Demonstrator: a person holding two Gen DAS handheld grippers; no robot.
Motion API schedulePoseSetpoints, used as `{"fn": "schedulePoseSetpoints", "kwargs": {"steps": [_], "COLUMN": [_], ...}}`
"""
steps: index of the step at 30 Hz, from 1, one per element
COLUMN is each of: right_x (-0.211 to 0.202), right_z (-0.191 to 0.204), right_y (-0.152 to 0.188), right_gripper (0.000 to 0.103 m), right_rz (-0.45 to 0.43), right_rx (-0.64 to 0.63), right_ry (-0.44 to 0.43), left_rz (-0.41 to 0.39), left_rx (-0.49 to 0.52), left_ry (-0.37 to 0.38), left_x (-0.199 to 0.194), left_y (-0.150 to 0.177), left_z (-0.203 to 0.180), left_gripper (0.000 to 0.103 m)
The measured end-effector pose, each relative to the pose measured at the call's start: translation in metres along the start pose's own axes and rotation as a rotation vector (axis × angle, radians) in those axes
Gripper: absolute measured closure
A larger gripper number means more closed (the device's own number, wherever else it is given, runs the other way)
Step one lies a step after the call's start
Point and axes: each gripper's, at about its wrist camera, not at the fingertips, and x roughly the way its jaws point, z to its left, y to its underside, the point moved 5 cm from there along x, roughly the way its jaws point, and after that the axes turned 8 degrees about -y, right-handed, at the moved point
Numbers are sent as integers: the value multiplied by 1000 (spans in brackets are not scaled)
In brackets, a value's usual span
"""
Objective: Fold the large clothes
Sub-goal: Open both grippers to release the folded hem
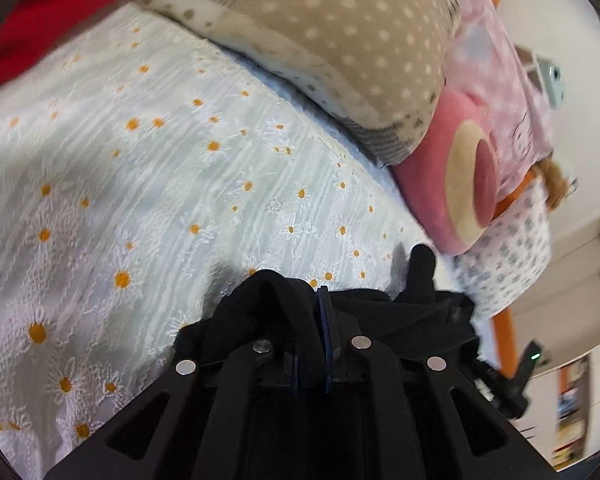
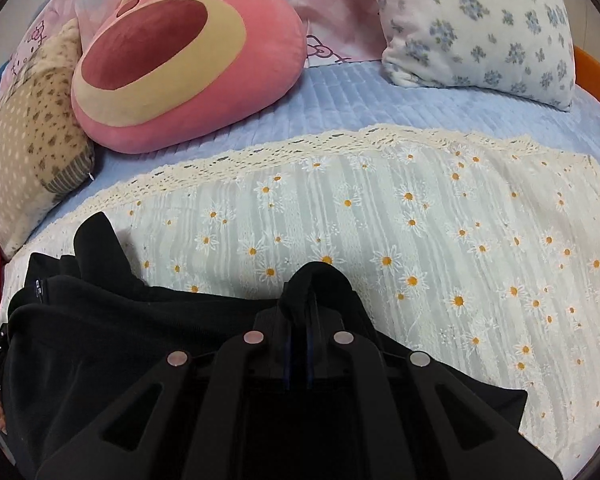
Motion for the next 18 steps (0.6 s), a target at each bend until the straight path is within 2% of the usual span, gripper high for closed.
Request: {"fn": "schedulePoseSetpoints", "kwargs": {"steps": [4,6,8,9,10,11,12,13,14,16,18], "right_x": [0,-4,-15,-31,-52,-69,-89,-104,-126,-144,-149], "right_z": [1,4,4,2,0,0,-1,-1,4,12,27], "right_y": [-1,-2,-5,-11,-17,-23,-27,-30,-31,-29,-20], "right_gripper": [97,96,91,80,54,36,6,4,4,5,5], "right_rz": [4,6,30,3,-51,-90,-135,-171,-218,-232,-194], "right_rx": [-17,-31,-20,5,4,-22,-60,-84,-128,-145,-147], "right_ry": [18,27,-9,-38,-44,-15,39,71,64,-1,-83], "left_rz": [0,0,-2,-18,-57,-115,-208,-269,-282,-223,-162], "left_rx": [31,20,-6,-15,-2,21,56,102,162,244,330], "left_ry": [-41,-33,-19,-22,-53,-98,-164,-181,-150,-115,-147], "left_x": [1,-1,-11,-21,-35,-51,-76,-97,-116,-128,-128], "left_y": [3,3,2,1,-2,-5,-7,-7,-5,3,19], "left_z": [-7,-7,-8,-11,-15,-20,-29,-41,-61,-91,-118], "left_gripper": [88,88,84,64,46,13,4,4,4,4,4]}}
